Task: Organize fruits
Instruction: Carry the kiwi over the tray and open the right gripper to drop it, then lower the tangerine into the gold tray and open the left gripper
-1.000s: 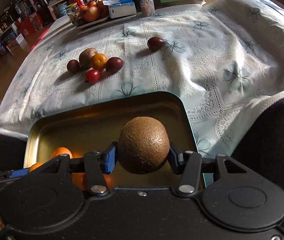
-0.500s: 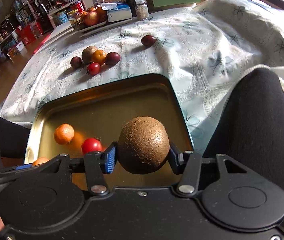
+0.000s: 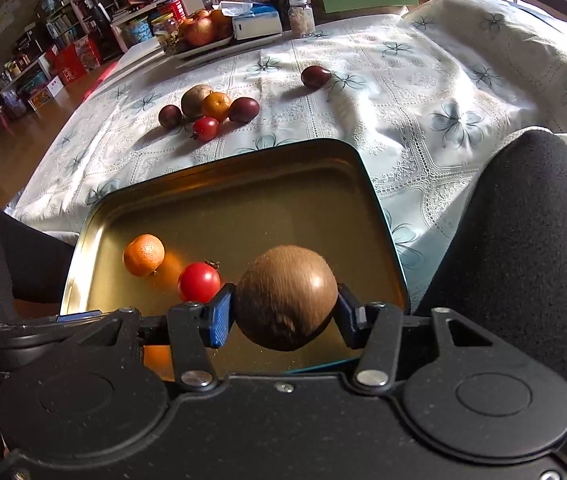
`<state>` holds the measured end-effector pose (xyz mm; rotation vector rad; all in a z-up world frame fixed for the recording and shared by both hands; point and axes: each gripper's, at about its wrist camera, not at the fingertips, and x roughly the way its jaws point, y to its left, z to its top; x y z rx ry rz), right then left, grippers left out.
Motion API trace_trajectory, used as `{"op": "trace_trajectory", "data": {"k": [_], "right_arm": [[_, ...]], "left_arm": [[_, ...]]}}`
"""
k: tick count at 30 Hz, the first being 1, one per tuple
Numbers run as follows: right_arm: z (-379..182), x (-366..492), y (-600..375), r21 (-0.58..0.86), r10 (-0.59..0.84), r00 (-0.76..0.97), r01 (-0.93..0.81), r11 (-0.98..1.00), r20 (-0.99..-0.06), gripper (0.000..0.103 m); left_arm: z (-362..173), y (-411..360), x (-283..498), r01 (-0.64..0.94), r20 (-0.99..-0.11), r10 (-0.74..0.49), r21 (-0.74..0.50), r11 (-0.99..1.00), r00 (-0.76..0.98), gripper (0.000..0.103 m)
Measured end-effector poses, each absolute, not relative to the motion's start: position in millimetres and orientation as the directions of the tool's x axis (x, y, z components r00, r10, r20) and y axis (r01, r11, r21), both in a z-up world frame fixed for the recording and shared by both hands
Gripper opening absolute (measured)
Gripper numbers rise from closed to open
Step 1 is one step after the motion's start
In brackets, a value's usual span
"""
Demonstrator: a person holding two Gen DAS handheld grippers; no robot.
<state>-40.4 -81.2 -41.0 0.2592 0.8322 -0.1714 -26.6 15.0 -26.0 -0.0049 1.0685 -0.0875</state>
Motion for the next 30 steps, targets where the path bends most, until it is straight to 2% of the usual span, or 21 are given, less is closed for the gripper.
{"op": "trace_trajectory", "data": {"k": [4,8,30], "right_arm": [[-43.0,-37.5,-78.0,0.146,-0.042,0.647,0.234,0.961,-0.761,0.057],[-38.2,-43.3,-79.8,0.167,-0.036,0.681,0.231,0.959,-0.732,0.057],[-42.3,-36.0,-78.4,0.154,-0.029,0.642,0.227,0.962,-0.766,0.057]], "left_arm": [[-28.0,15.6,-25.2,0.064,-0.881,-0.078,-0.054,0.996,0.467,0.036],[-28.9,14.7,-24.9,0.067,-0.882,-0.077,-0.052,0.996,0.464,0.036],[-32.6,14.2,-24.7,0.068,-0.889,-0.075,-0.049,0.996,0.453,0.036]]}}
